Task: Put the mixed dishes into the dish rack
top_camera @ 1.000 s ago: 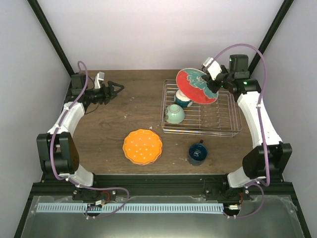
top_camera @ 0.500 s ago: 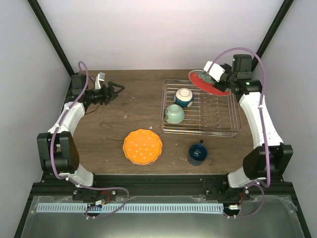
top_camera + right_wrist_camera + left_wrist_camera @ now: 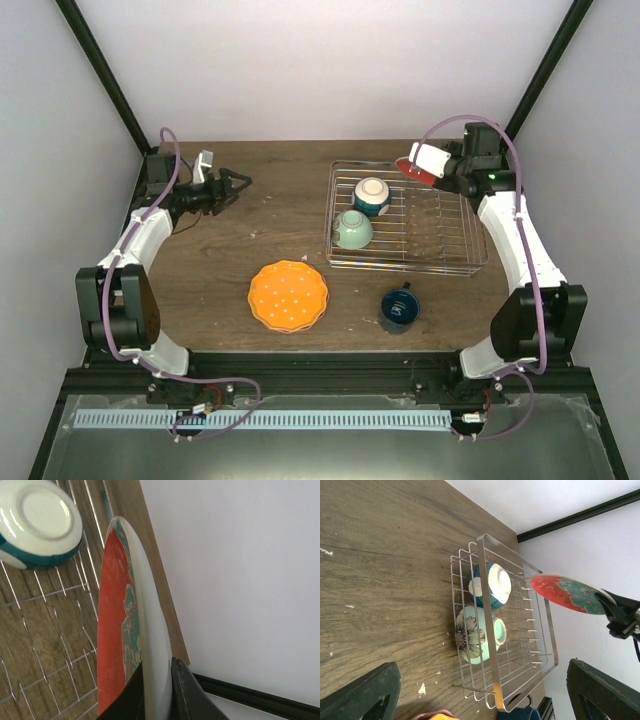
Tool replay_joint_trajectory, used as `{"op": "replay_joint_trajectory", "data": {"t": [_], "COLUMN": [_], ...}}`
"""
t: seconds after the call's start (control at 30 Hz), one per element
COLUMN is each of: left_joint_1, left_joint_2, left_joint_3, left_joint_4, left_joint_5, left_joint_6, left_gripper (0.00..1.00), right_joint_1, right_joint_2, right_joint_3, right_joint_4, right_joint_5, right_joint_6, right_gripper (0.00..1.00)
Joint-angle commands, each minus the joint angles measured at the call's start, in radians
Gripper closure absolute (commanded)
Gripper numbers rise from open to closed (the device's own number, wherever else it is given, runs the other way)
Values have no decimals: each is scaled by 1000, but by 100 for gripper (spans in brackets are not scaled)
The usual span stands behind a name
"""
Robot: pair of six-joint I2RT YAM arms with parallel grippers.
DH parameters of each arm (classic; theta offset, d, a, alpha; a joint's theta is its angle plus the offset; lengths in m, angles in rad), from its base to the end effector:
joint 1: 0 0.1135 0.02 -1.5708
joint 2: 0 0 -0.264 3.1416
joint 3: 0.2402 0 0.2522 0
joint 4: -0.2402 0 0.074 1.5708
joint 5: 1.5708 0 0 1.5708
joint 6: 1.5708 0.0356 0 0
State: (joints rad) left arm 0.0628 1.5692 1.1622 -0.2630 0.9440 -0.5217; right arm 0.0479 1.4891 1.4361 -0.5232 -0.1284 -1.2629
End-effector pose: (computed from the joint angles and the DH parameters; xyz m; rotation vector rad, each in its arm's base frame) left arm 0.3438 -0.0073 0.2767 -0.1110 2.2067 -1.3023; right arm 0.3373 0.0207 0.3640 -1.3987 1.6937 -0.5643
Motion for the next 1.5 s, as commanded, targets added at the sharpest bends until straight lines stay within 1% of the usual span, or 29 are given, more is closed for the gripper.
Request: {"op": "replay_joint_trajectory", "data": {"t": [0.0,0.2,0.4,0.53,0.67,0.9,1.2,1.37,1.47], "left_joint_1": [-6,-9,-15,-17,-16,-17,-17,-17,-17], "left_joint_2": [-20,-24,-29,-29,-29,-30,-23,-21,-21], "left_joint_3": [-18,-28,-33,-37,-45,-44,-38,-41,-42], "left_joint_4": [39,54,61,65,70,71,70,66,63], "left_joint_5": [-1,-11,-25,-31,-34,-36,-39,-39,-39], "left_joint_6": [-8,-24,-33,-36,-40,-40,-41,-39,-37], "left_gripper": [8,8,8,8,8,8,8,8,8], "right_joint_1": [-7,-2,2,9,17,27,27,27,27], "right_joint_2": [-77,-68,-51,-30,-31,-24,18,48,63], "right_joint_3": [2,-43,-51,-35,-59,-125,-176,-191,-200], "right_joint_4": [200,276,300,271,271,303,364,393,414], "right_joint_5": [28,35,8,-14,-47,-62,-80,-77,-67], "right_joint_6": [-107,-155,-173,-171,-171,-175,-137,-129,-125], "right_gripper": [99,99,99,99,99,99,99,95,87]}}
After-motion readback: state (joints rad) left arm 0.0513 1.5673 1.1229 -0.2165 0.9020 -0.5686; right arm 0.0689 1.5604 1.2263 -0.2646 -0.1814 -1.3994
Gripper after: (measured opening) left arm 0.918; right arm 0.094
